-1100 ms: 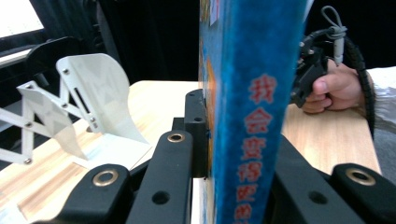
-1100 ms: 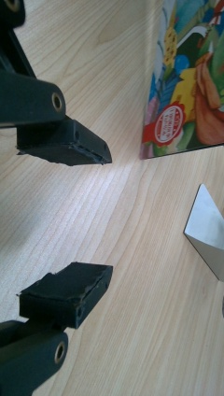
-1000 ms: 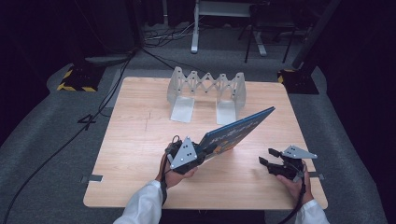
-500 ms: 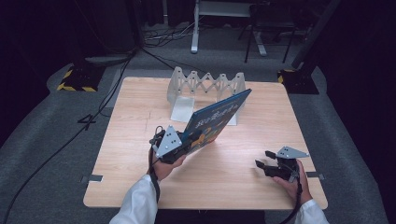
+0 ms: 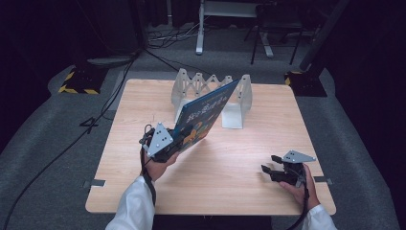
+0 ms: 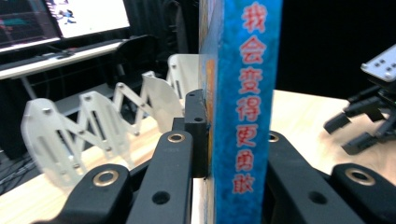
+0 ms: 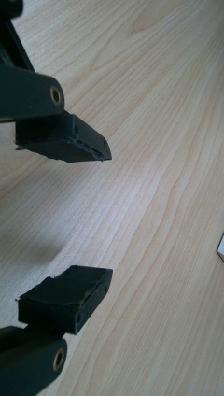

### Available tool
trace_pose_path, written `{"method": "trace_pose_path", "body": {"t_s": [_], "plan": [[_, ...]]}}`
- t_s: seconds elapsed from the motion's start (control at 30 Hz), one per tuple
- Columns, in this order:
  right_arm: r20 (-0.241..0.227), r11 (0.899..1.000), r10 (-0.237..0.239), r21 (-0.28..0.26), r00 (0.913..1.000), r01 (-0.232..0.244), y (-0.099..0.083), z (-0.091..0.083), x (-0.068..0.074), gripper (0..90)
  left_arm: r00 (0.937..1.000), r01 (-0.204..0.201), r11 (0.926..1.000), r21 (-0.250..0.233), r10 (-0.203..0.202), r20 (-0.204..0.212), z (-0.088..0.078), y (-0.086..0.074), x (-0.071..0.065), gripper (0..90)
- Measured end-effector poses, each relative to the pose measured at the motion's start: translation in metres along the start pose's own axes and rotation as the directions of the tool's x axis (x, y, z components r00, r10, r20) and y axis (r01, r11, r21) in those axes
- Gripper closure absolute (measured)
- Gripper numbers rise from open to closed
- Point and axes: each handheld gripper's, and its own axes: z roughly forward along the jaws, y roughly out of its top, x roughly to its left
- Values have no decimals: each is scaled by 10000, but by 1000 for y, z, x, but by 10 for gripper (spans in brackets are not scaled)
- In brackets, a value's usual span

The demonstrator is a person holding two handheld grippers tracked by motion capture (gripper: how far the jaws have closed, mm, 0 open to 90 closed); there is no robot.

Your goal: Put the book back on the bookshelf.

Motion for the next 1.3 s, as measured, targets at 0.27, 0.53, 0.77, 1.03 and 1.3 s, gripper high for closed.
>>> {"method": "trace_pose_path", "body": {"t_s": [0.27, 0.53, 0.77, 1.03, 1.3], "plan": [[-5, 10000, 2, 20, 10000, -2, 0, 0, 0, 371, 9975, 227, 9995, -239, -242, -664, -10, 0, 15, 828], [-31, 10000, -45, 43, 10000, 45, 0, 0, 0, 369, 9865, 789, 9957, -480, -849, -1400, -24, -5, 33, 828], [-50, 10000, -59, 56, 10000, 59, 0, 1, 1, 368, 9746, 1175, 9915, -562, -1260, -1854, -21, -11, 42, 827], [-71, 10000, -73, 37, 9999, 73, 0, 0, 1, 368, 9564, 1593, 9856, -570, -1684, -2389, 1, -16, 48, 827], [-76, 10000, -95, 15, 9999, 95, 0, 0, 1, 367, 9321, 2209, 9729, -681, -2311, -2790, 24, -28, 50, 825]]}}
